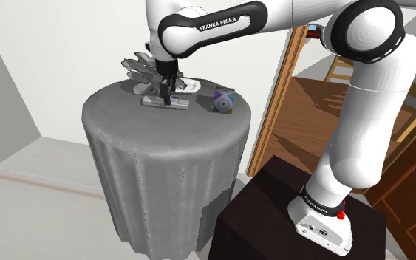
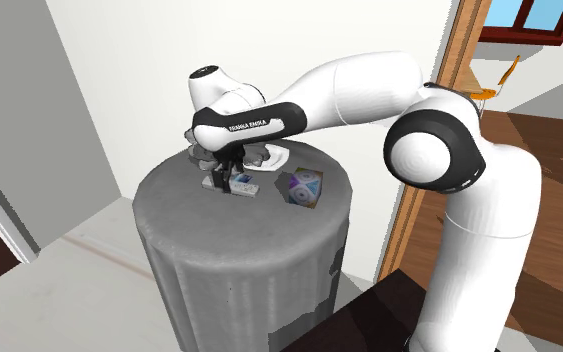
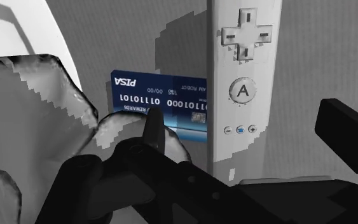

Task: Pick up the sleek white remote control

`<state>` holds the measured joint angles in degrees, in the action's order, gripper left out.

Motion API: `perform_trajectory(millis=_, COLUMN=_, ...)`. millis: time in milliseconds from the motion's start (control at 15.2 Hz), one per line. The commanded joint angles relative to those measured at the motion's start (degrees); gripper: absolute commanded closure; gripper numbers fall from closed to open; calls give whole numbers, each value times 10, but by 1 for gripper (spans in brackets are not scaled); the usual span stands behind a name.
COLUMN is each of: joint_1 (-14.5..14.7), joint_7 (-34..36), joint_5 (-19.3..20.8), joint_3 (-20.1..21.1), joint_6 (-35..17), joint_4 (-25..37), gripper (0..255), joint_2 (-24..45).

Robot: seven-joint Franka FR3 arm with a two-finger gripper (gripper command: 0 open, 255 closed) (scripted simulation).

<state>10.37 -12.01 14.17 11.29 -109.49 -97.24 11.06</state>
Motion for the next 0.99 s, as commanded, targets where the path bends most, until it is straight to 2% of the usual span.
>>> perform_trajectory(millis=0, joint_1=0, joint_7=2, joint_5=2, joint_3=-1, joint_6=-13, joint_4=-9, gripper=0, joint_2=4)
perform_trajectory(millis=264, joint_1=-1, joint_7=6, joint_5=5, joint_3=-1, joint_6=-31, joint_4=-24, gripper=0, joint_2=8)
perform_trajectory(millis=330, joint_1=0, joint_7=7, joint_5=5, joint_3=-1, joint_6=-31, joint_4=-23, gripper=255, joint_2=8)
perform_trajectory(millis=924, joint_1=-1, joint_7=6, joint_5=5, joint_3=-1, joint_6=-31, joint_4=-24, gripper=255, joint_2=8)
